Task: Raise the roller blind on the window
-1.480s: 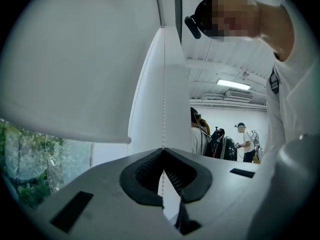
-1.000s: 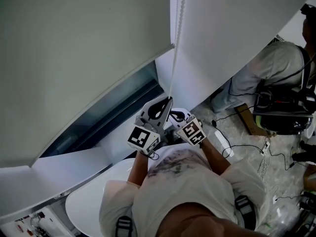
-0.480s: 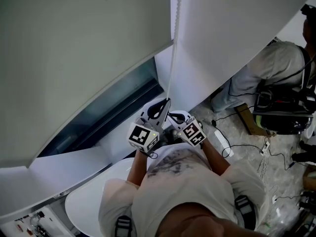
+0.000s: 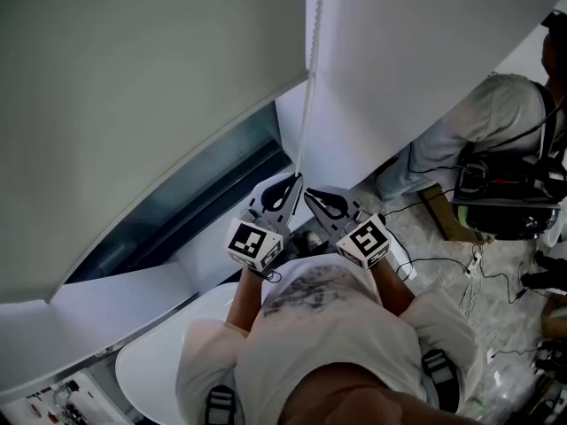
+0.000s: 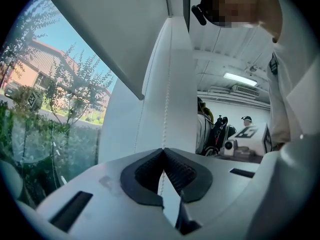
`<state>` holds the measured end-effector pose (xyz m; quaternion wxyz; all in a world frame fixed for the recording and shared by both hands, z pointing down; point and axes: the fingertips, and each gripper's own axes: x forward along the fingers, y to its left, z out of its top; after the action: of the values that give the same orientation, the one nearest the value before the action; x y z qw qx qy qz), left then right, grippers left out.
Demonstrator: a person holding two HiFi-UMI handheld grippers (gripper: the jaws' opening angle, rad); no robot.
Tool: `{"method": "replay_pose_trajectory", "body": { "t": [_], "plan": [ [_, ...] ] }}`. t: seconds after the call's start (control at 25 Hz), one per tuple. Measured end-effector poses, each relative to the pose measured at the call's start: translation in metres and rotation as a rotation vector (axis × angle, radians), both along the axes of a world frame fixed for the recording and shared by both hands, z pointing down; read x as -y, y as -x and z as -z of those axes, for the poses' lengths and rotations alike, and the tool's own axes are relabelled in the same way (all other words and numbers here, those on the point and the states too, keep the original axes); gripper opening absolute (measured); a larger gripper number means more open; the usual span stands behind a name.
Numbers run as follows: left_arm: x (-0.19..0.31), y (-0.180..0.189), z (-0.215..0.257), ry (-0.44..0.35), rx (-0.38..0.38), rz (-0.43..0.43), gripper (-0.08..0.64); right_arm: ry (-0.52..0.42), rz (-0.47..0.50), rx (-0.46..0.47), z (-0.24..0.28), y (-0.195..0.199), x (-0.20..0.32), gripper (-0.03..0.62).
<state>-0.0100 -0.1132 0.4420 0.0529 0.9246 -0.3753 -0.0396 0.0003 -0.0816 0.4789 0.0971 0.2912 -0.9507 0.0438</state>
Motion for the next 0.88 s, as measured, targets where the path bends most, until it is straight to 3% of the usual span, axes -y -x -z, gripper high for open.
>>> {"method": "replay_pose_trajectory", "body": {
  "t": [0.36, 0.56, 0.88],
  "plan": [
    [0.000, -0.001, -0.003, 0.003, -0.004, -0.007, 0.006, -0.128, 0.022, 0.079, 0.102, 0.009, 0.017, 0.064],
    [0.000, -0.002, -0.002, 0.001, -0.007, -0.010, 0.006, -0.198, 0.045, 0.102, 0.149, 0.013, 0.025, 0.123],
    [-0.002, -0.006, -0.002, -0.004, -0.005, -0.014, 0.006, -0.295, 0.033, 0.147, 0.208, 0.016, 0.037, 0.130]
  ]
}}
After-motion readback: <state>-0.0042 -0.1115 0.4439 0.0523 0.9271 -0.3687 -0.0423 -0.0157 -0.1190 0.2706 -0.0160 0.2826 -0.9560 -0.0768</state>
